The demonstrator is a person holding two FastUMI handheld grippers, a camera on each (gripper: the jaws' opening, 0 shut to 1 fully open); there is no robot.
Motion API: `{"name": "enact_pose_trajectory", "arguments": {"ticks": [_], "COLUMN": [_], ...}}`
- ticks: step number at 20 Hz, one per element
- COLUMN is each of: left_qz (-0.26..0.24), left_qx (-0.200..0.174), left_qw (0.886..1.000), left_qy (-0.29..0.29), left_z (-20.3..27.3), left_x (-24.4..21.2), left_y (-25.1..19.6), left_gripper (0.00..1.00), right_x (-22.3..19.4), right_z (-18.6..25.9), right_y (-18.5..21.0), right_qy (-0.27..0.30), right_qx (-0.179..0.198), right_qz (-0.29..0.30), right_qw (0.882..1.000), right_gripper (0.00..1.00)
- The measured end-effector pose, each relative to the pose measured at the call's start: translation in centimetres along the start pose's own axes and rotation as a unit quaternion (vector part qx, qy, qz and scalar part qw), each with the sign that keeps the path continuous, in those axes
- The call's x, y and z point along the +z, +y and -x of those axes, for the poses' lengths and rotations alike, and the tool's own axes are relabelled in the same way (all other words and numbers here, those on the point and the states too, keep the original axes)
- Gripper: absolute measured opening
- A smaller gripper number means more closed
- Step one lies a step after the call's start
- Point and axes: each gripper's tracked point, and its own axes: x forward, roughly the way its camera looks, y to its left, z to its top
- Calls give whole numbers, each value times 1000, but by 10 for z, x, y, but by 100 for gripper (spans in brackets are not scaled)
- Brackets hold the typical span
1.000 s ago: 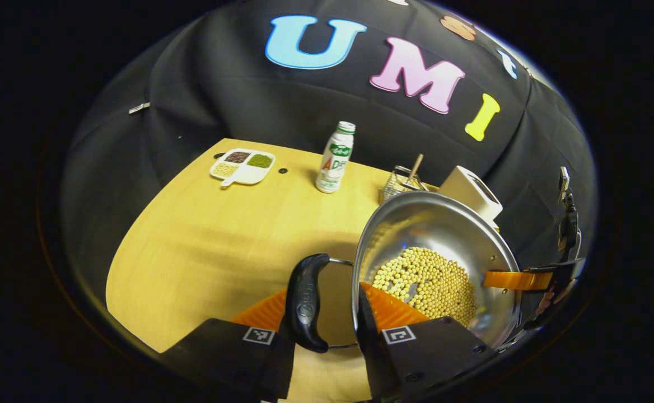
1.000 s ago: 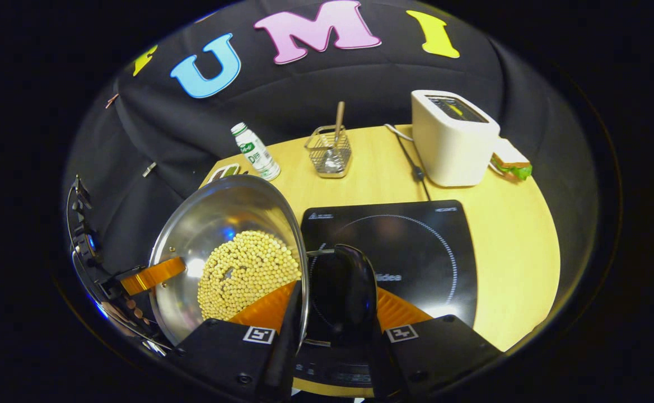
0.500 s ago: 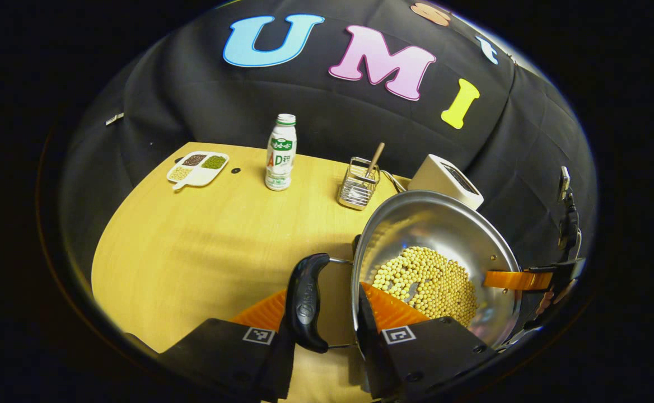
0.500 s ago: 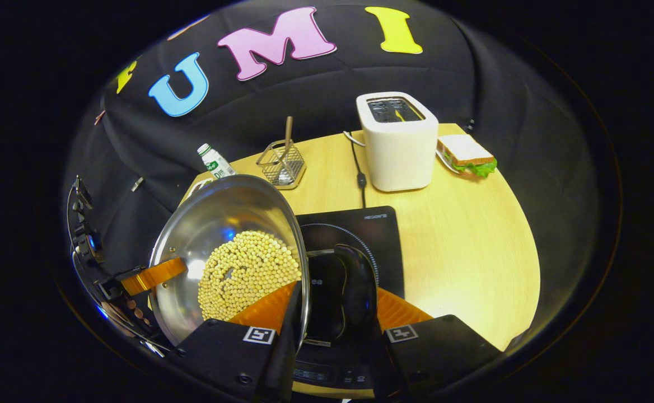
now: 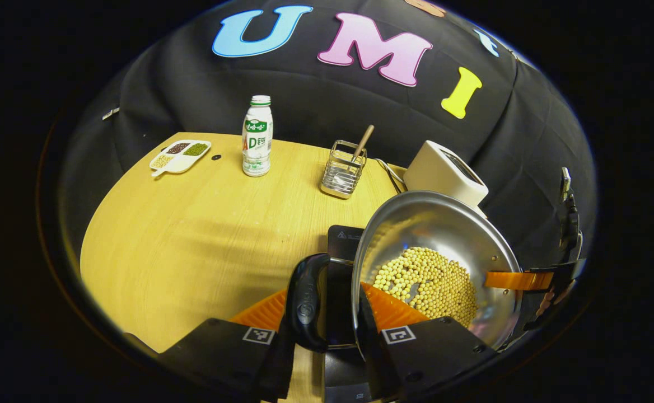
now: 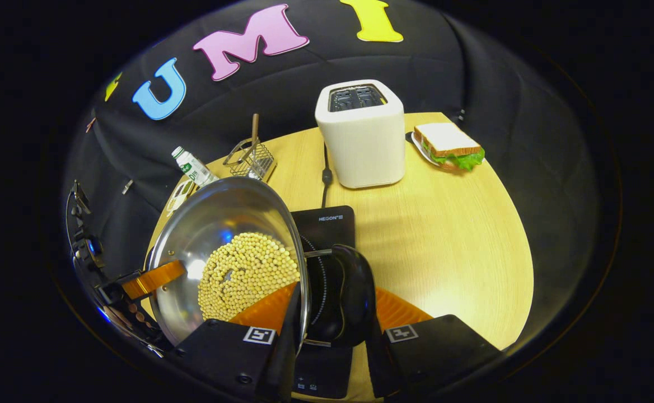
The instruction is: First push the handle of the pot to place it horizontally, then grasp the pot with both hands and set it on the induction cooktop.
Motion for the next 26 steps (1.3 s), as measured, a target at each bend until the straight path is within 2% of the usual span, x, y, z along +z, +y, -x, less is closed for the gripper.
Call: {"name": "enact_pose_trajectory", "arguments": {"ticks": [6, 10, 11, 12, 15, 19, 22, 24, 26], "left_qz": [-11, 14, 11, 6, -18, -13, 0, 10, 10], "left_qx": [8, 3, 4, 8, 25, 23, 23, 28, 43], "left_qw": [1000, 1000, 1000, 1000, 999, 999, 999, 998, 997], "left_qy": [11, 5, 7, 11, 17, 37, 48, 49, 59], "left_z": [-21, -22, -22, -24, -25, -24, -24, -23, -21], "left_x": [-5, -8, -8, -11, -12, -20, -25, -26, -29], "left_y": [-1, 0, 0, 1, 3, 4, 5, 7, 12], "left_gripper": [55, 55, 57, 57, 62, 65, 73, 75, 83], "right_x": [-3, 3, 2, 0, 0, 0, -3, -4, -5], "right_z": [-18, -20, -20, -20, -19, -19, -19, -17, -13], "right_y": [-13, -11, -11, -11, -11, -10, -11, -13, -10], "right_qy": [13, 1, 5, 9, 3, -1, 2, 2, -2], "right_qx": [6, 15, 18, 19, 23, 27, 26, 18, 17], "right_qz": [-12, -13, -16, -19, -13, -34, -50, -54, -60], "right_qw": [1000, 1000, 1000, 1000, 1000, 999, 998, 998, 998], "right_gripper": [56, 56, 52, 56, 58, 58, 58, 64, 70]}}
